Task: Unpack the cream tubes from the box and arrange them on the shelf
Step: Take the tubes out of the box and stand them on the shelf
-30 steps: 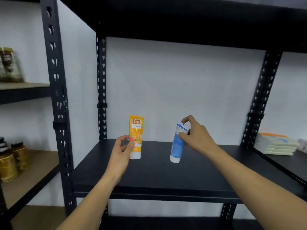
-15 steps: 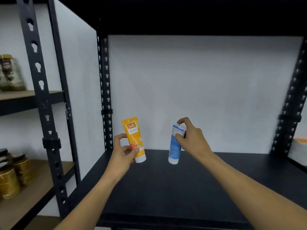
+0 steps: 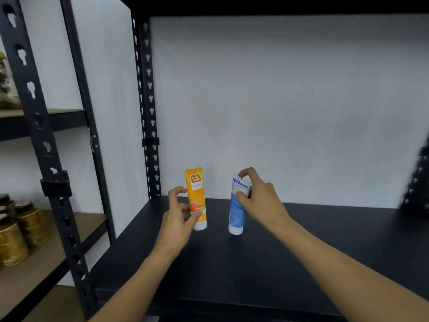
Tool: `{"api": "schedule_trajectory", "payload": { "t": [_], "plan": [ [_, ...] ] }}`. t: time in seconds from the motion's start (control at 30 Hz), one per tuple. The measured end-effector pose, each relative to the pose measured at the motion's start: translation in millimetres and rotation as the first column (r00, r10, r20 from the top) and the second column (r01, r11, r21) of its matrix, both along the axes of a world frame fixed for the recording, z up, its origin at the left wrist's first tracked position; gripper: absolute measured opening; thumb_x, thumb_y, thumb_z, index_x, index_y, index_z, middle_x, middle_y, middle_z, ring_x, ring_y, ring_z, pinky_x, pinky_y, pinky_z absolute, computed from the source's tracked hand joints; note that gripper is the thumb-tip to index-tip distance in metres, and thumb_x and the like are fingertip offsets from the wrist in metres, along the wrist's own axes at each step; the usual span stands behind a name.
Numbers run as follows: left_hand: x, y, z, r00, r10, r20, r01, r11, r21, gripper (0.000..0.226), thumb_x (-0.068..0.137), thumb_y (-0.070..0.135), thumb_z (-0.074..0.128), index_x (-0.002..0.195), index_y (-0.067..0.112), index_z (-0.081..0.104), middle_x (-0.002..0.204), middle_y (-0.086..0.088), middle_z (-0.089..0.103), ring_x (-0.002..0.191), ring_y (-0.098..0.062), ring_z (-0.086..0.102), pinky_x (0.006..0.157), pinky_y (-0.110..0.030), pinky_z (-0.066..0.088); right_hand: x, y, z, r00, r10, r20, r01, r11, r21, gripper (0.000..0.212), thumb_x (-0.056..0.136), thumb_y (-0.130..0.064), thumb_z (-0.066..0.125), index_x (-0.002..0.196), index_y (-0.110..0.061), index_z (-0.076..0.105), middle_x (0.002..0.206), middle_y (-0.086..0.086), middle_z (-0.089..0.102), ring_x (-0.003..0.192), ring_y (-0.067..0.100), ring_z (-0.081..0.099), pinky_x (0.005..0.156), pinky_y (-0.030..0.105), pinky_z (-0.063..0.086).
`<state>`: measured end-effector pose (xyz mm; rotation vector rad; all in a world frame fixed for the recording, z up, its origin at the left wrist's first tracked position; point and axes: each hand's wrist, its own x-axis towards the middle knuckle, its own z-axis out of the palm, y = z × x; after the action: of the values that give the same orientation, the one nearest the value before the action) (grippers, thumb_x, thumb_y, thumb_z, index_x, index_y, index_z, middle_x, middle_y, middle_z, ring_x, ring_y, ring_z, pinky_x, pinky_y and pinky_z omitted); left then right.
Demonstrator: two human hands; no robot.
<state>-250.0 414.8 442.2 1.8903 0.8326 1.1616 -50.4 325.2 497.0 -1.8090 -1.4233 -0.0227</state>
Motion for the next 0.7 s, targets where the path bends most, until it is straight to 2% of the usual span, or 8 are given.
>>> {"api": "schedule_trajectory", "payload": {
  "t": [0.13, 0.2, 0.3, 0.53, 0.6, 0.7],
  "plan": [
    [0.3, 0.9, -15.0, 0.998, -0.006, -0.066, 0.007, 1.0, 0.007, 0.053, 0.092, 0.022, 0.067, 0.121, 0.044, 0.028, 0.096, 0.006, 0.069, 0.088, -0.007, 0.069, 0.075, -0.023, 0.055, -3.7, 0.3, -10.1, 0.999, -0.007, 0.047, 0.01, 0.999, -0.046, 0.037, 0.094, -0.023, 0.057, 0.123, -0.034, 0.037, 0.094, 0.006, 0.064, 0.068, 0.017, 0.061, 0.059, 0.031, 0.056],
    [0.1, 0.8, -22.4, 0.996, -0.015, -0.093, 0.017, 1.0, 0.014, 0.052, 0.092, 0.022, 0.067, 0.121, 0.043, 0.028, 0.098, 0.005, 0.069, 0.089, -0.009, 0.069, 0.077, -0.025, 0.055, -5.9, -0.5, -14.7, 0.999, -0.017, 0.048, 0.019, 0.999, -0.04, 0.039, 0.094, -0.024, 0.058, 0.123, -0.036, 0.035, 0.099, 0.006, 0.065, 0.072, 0.02, 0.063, 0.062, 0.035, 0.058],
    [1.0, 3.7, -27.2, 0.993, -0.017, -0.119, 0.019, 1.0, 0.015, 0.054, 0.091, 0.022, 0.068, 0.12, 0.042, 0.027, 0.103, 0.004, 0.067, 0.093, -0.012, 0.069, 0.081, -0.028, 0.057, -8.6, -2.3, -19.6, 0.998, -0.038, 0.058, 0.039, 0.999, -0.02, 0.039, 0.096, -0.025, 0.056, 0.125, -0.037, 0.033, 0.097, 0.007, 0.066, 0.071, 0.022, 0.064, 0.063, 0.041, 0.059],
    [1.7, 6.7, -29.8, 0.986, -0.007, -0.164, 0.006, 1.0, -0.006, 0.057, 0.09, 0.025, 0.07, 0.123, 0.038, 0.026, 0.105, 0.005, 0.067, 0.097, -0.012, 0.068, 0.089, -0.039, 0.057, -15.5, -4.8, -23.6, 0.989, -0.066, 0.132, 0.074, 0.996, -0.057, 0.045, 0.1, -0.026, 0.053, 0.136, -0.033, 0.028, 0.103, 0.007, 0.065, 0.076, 0.022, 0.065, 0.065, 0.04, 0.06],
    [1.0, 5.5, -28.1, 0.99, -0.001, -0.143, -0.004, 0.999, -0.036, 0.06, 0.088, 0.025, 0.072, 0.126, 0.036, 0.026, 0.105, 0.005, 0.069, 0.097, -0.011, 0.068, 0.091, -0.041, 0.056, -15.5, -4.6, -22.7, 0.995, -0.062, 0.073, 0.067, 0.995, -0.069, 0.052, 0.099, -0.023, 0.056, 0.139, -0.035, 0.026, 0.109, 0.008, 0.065, 0.082, 0.022, 0.066, 0.069, 0.038, 0.06],
    [-1.6, -2.1, -24.4, 0.991, -0.002, -0.131, -0.008, 0.997, -0.079, 0.07, 0.087, 0.027, 0.073, 0.136, 0.033, 0.024, 0.109, 0.003, 0.069, 0.098, -0.009, 0.067, 0.094, -0.042, 0.054, -17.2, -11.1, -22.9, 0.999, -0.039, -0.038, 0.035, 0.995, -0.094, 0.07, 0.095, -0.022, 0.063, 0.148, -0.033, 0.019, 0.13, 0.007, 0.061, 0.104, 0.022, 0.065, 0.082, 0.035, 0.056]
  ]
}}
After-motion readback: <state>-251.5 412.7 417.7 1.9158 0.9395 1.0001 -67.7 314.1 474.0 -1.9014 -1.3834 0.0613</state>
